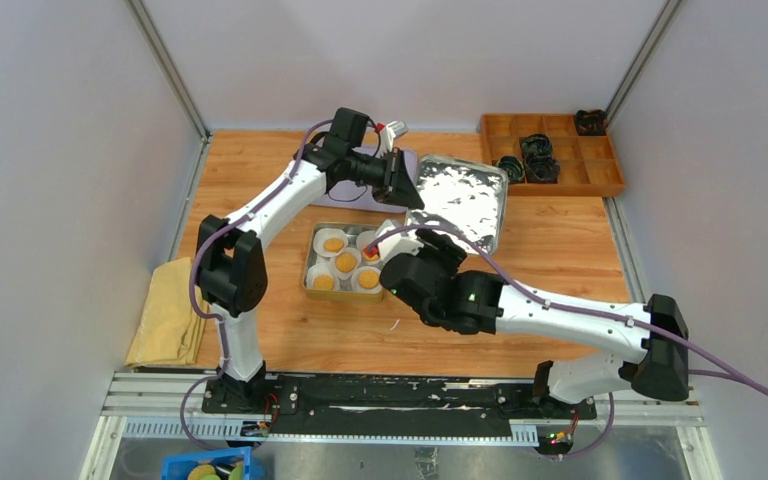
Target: Pack the cookies
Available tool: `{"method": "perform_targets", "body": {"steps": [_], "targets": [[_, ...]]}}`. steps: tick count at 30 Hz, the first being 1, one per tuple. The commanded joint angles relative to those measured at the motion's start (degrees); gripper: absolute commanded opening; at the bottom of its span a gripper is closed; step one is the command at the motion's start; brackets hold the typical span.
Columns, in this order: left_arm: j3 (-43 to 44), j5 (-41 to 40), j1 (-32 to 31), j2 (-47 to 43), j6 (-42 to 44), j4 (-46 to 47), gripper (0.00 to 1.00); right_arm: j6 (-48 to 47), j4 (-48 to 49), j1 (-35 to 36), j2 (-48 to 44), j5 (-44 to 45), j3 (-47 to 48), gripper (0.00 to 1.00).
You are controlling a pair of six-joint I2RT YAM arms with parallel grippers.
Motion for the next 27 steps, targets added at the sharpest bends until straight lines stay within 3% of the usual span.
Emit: {"method": "perform_targets", "body": {"steps": [1, 10, 17, 27], "targets": [[2.94, 3.00, 1.24, -0.38, -1.78, 0.93, 0.00, 5.97, -5.68, 4.42, 1.38, -0.81, 1.25, 0.62], [6.18, 2.69, 2.24, -0.18, -0.10, -2.50, 0.00, 8.03, -6.59, 4.89, 4.32, 4.64, 1.04, 0.62], [-3.03, 2.61, 2.24, -5.36, -1.47, 2.33, 0.00, 6.48, -5.50, 2.68, 8.06, 7.41, 1.75, 0.61], [-9.70, 1.47, 2.24, -10.39, 2.20, -0.55, 0.00, 6.94, -4.07, -2.25, 8.55, 8.10, 0.45, 0.57]]}}
